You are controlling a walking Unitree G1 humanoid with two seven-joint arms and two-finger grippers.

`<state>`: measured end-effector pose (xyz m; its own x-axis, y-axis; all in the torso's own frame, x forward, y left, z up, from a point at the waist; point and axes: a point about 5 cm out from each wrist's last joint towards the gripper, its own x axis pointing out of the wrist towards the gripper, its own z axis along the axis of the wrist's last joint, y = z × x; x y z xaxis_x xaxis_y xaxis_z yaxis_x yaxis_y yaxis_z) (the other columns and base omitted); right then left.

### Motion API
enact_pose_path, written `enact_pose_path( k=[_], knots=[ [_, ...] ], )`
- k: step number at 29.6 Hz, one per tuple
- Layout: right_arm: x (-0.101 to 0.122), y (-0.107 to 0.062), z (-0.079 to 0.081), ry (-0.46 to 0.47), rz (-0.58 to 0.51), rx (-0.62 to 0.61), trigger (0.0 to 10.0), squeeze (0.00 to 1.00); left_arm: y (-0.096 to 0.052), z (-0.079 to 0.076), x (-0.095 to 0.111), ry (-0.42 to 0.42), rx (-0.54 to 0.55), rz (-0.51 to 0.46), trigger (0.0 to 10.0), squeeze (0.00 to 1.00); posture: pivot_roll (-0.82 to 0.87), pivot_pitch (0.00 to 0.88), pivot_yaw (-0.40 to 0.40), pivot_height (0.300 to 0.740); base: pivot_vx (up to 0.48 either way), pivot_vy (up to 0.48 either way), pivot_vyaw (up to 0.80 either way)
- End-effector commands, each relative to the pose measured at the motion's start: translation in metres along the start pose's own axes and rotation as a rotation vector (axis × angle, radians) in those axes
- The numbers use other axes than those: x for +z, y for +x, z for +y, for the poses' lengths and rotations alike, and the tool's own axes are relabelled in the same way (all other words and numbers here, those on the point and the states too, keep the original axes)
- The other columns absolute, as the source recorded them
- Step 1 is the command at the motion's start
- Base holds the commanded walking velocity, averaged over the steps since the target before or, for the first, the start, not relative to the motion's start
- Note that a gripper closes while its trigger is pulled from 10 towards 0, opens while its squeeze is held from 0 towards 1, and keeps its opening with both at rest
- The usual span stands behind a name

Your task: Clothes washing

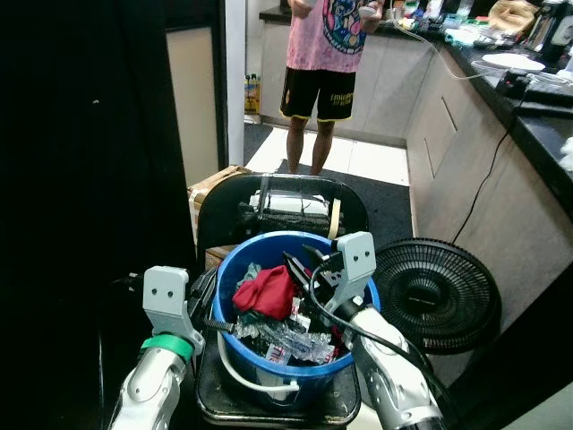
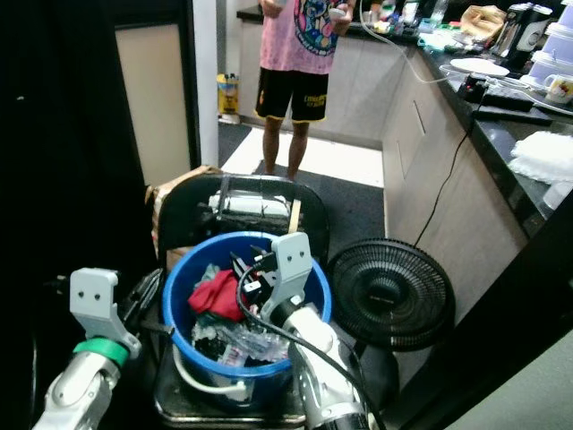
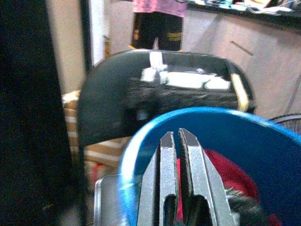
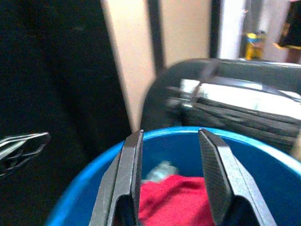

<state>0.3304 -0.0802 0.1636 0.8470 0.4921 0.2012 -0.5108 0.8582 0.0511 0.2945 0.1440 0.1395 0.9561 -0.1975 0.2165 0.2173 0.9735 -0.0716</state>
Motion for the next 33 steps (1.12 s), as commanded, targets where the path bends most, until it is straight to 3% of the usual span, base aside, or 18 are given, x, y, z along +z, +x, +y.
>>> enact_pose_path(
  k=[1,5,21,28,33],
  knots=[
    [0.0015,-0.0012,-0.0015,0.004,-0.005,-0.009,10.0,0.00,-0.0032,0.0011,-0.0025,-0.006,0.002,0.016,10.0,0.00,0.00,0.037,-0.018,0.740,0.337,0.000,0.00],
    [0.0021,-0.0014,-0.0004,0.005,-0.007,-0.005,10.0,0.00,-0.0037,0.0008,-0.0025,-0.006,0.001,0.019,10.0,0.00,0.00,0.039,-0.017,0.740,0.307,0.000,0.00],
    [0.0012,0.0031,0.0071,0.011,0.001,0.021,10.0,0.00,-0.0063,0.0029,-0.0020,-0.007,0.023,0.015,10.0,0.00,0.01,0.042,-0.018,0.740,0.000,0.000,0.00],
    [-0.0018,0.0025,0.0027,0.063,0.003,-0.011,10.0,0.00,-0.0079,0.0039,-0.0021,-0.003,0.021,0.013,10.0,0.00,0.01,0.042,-0.020,0.740,0.000,0.000,0.00],
    [-0.0039,0.0024,0.0012,0.052,0.015,-0.011,10.0,0.00,-0.0089,0.0054,-0.0021,-0.001,0.025,0.014,10.0,0.00,0.01,0.042,-0.020,0.740,0.000,0.000,0.00]
  ],
)
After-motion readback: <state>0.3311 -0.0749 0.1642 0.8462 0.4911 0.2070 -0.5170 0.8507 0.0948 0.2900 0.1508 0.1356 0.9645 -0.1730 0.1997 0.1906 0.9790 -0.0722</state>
